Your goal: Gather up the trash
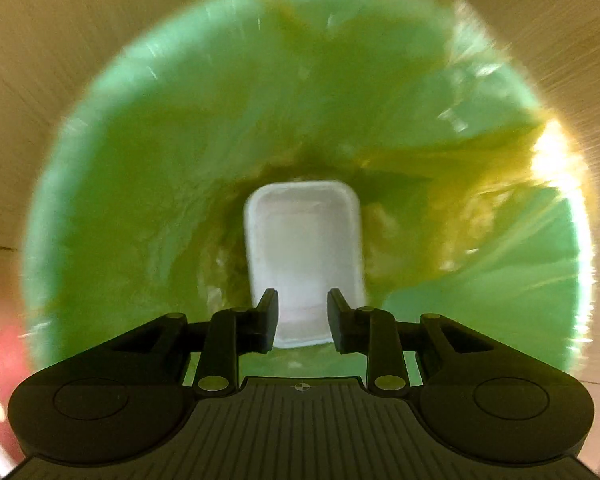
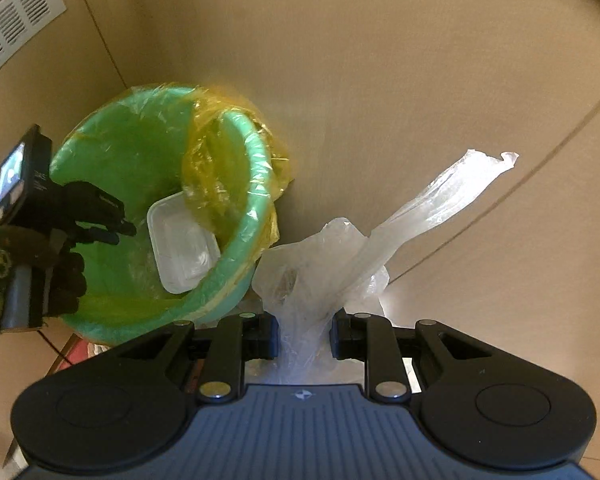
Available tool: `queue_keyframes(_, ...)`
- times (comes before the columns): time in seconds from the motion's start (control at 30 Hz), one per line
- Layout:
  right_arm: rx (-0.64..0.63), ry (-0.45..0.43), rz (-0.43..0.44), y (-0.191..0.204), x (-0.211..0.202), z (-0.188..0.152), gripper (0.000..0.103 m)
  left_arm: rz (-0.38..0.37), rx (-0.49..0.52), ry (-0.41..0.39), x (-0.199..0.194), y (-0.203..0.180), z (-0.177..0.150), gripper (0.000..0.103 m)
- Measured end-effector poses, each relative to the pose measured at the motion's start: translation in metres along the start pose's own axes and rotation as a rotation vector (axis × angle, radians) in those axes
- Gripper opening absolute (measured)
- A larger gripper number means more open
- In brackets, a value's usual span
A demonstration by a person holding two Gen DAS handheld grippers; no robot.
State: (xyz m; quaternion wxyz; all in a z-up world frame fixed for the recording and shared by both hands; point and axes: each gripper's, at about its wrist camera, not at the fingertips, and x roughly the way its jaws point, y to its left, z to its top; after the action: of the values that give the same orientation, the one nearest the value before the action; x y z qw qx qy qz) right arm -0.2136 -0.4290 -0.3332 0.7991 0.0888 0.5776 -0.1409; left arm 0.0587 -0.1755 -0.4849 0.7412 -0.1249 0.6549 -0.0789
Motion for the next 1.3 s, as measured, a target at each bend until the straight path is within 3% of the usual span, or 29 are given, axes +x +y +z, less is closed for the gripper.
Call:
queue_keyframes(0.1,-0.025,0.004,0.033,0.011,0.005,0.014,0.022,-0.067,0.016,-0.075,-0.044,0.002,-0.009,0.030)
queue_keyframes(0.23,-0.069,-0.009,0.121,0.039,0.005,0.038,0.022,-0.063,0.028,-0.151,-0.105,0.013,-0.023,0.030)
queue_keyframes(0.47,-0.250,-0.066,0.267,0.114,0.018,0.086,0.023,-0.098,-0.053,-0.213,-0.125,0.032,-0.029,0.030)
queue_keyframes(0.53,-0.279,-0.072,0.284,0.130,0.029,0.097,0.032,-0.108,-0.068,-0.220,-0.130,0.037,-0.033,0.030)
queue_keyframes(0.6,-0.304,-0.067,0.264,0.141,0.037,0.106,0.048,-0.117,-0.085,-0.230,-0.131,0.039,-0.036,0.030)
queue_keyframes(0.77,-0.314,-0.085,0.257,0.144,0.028,0.112,0.055,-0.131,-0.122,-0.263,-0.149,0.053,-0.040,0.030)
queue_keyframes(1.03,-0.234,-0.090,0.219,0.121,-0.017,0.111,0.055,-0.179,-0.009,-0.333,-0.229,0.025,-0.043,0.030)
queue_keyframes(1.17,-0.227,-0.186,0.211,0.122,-0.067,0.117,0.055,-0.211,0.047,-0.410,-0.297,0.005,-0.040,0.030)
queue_keyframes(1.3,-0.214,-0.252,0.283,0.131,-0.123,0.135,0.055,-0.228,0.065,-0.531,-0.373,0.003,-0.029,0.030)
